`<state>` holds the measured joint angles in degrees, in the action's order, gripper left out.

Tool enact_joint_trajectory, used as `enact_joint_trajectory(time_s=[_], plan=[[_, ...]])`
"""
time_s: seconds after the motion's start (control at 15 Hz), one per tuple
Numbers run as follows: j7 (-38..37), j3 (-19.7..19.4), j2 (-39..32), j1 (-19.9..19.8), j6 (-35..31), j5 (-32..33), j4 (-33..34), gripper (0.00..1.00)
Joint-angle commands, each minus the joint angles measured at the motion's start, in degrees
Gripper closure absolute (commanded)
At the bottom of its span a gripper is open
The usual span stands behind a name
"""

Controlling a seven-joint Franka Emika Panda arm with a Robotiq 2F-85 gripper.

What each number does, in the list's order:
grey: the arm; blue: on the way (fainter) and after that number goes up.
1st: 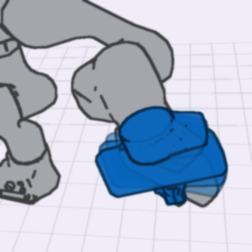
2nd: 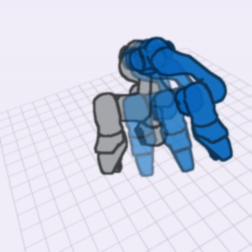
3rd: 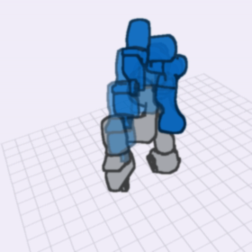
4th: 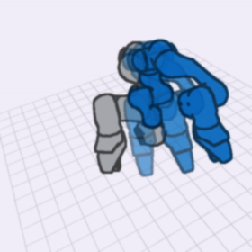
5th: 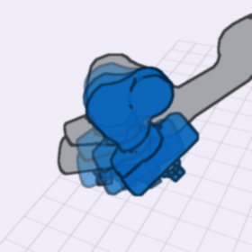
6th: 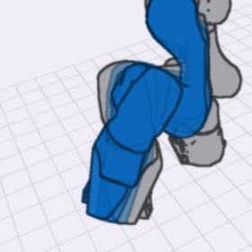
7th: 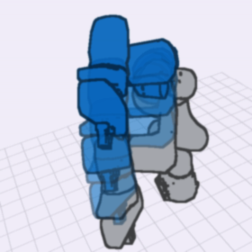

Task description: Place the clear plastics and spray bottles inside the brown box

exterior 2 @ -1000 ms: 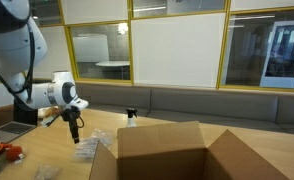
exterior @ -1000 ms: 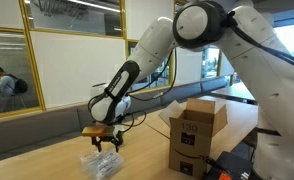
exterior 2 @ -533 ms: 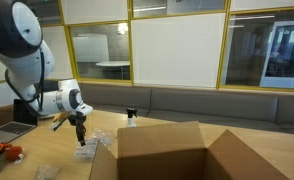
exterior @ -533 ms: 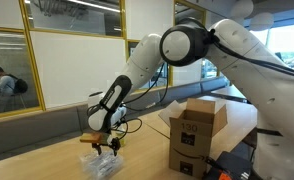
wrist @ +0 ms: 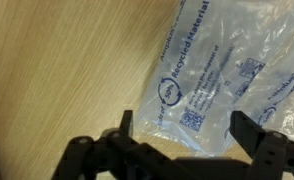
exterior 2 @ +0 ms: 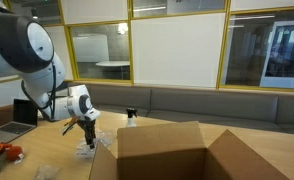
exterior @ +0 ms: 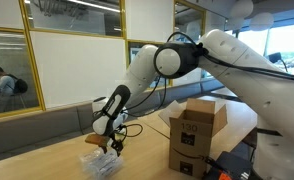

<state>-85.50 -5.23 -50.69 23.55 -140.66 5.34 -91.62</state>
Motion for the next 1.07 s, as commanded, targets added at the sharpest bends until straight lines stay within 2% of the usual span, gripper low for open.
enact_joint_trajectory(time_s=[0.0, 0.53, 0.6, 0.67, 0.73, 0.8, 1.0], plan=[[-2.4, 0.2, -4.3, -0.3, 1.0, -0.8, 5.5, 0.0], [-1.1, 2.1, -10.6, -0.7, 1.4, -1.7, 12.0, 0.0], [-0.9, 2.2, -11.1, -0.7, 1.5, -1.7, 12.5, 0.25], [-0.8, 2.3, -11.7, -0.6, 1.3, -1.6, 13.0, 0.26], [-0.8, 2.4, -12.3, -0.6, 1.4, -1.7, 13.6, 0.32], [-0.7, 2.6, -12.6, -0.6, 1.4, -1.7, 14.0, 0.43], [-0.6, 2.8, -13.3, -0.6, 1.5, -1.7, 14.7, 0.65]])
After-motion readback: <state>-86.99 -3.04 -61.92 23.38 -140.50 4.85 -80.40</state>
